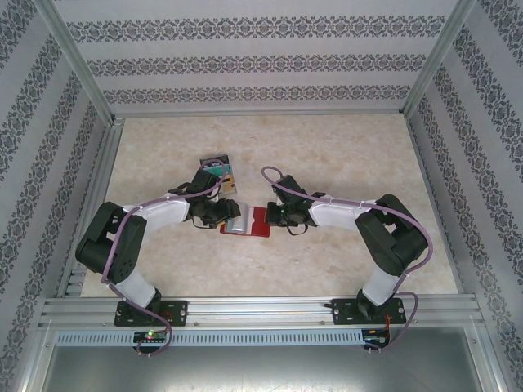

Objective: Take the credit cards out of the card holder

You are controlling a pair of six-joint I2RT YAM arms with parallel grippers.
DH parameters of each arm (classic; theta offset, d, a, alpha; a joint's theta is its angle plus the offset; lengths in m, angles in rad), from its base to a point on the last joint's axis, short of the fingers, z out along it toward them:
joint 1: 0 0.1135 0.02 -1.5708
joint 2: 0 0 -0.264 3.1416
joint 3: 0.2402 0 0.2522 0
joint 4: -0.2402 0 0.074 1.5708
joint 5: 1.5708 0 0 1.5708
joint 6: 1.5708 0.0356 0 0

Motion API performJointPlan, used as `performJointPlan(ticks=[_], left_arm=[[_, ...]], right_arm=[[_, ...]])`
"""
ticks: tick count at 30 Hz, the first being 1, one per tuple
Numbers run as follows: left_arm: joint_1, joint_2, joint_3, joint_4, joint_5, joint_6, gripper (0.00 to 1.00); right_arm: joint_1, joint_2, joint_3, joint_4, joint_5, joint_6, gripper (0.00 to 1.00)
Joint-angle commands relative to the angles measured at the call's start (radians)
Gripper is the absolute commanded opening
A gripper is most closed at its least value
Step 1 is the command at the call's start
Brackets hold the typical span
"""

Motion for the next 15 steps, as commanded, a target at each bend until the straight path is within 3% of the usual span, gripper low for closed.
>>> performJointPlan(ticks=[1, 9, 15], left_arm=[[0.002, -0.001, -0.018, 0.025, 0.029, 0.015, 0.51], [-0.012, 0.008, -0.017, 0.076, 0.105, 0.019, 0.51], [-0.027, 0.010, -0.017, 0.112, 0.147, 0.019, 0.64]], right_arm=[[0.003, 0.032, -0.001, -0.050, 0.037, -0.010, 0.04], [0.006, 0.035, -0.001, -0.045, 0.036, -0.009, 0.04], [0.007, 0.033, -0.004, -0.045, 0.038, -0.008, 0.04]])
